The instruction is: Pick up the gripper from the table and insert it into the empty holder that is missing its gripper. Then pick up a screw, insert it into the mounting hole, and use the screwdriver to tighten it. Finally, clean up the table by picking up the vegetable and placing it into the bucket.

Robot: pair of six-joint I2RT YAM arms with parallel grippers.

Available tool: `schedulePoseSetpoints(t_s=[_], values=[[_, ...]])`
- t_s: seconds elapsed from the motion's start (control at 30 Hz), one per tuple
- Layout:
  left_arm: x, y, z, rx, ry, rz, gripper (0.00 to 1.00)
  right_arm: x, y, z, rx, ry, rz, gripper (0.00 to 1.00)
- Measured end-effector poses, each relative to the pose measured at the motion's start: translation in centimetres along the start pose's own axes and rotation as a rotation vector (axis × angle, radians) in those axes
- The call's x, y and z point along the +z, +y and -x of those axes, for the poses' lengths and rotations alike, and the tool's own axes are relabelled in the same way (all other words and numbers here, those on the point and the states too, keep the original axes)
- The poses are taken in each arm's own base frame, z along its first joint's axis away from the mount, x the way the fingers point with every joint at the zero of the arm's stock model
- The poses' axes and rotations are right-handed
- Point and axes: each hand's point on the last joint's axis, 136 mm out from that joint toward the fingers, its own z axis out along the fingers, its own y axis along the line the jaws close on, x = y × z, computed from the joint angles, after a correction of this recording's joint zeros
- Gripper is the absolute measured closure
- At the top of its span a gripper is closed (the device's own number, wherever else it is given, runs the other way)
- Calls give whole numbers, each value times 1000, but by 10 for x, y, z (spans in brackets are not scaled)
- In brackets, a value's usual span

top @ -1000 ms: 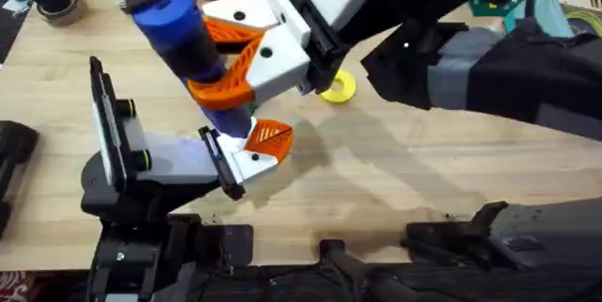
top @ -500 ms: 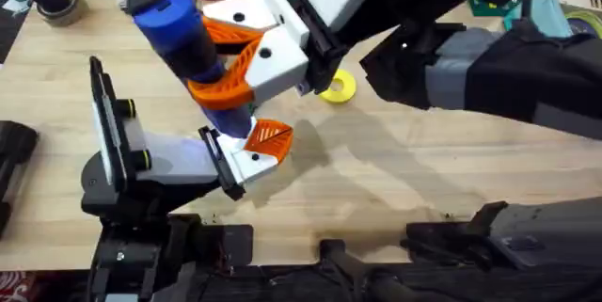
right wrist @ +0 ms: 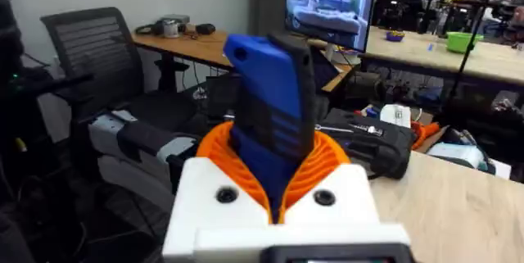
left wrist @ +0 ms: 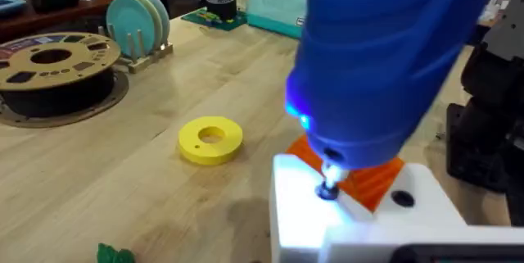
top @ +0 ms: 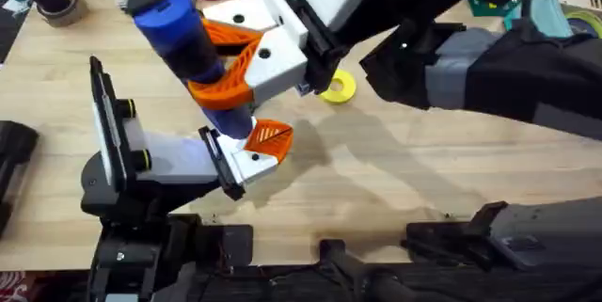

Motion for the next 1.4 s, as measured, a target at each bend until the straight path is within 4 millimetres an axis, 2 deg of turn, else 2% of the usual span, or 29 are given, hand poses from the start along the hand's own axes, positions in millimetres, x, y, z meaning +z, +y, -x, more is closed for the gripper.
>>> schedulePoseSetpoints(t_s=[1.4], values=[[0, 0, 0, 0, 0, 0, 997, 0, -1, -3, 24, 6, -3, 976]])
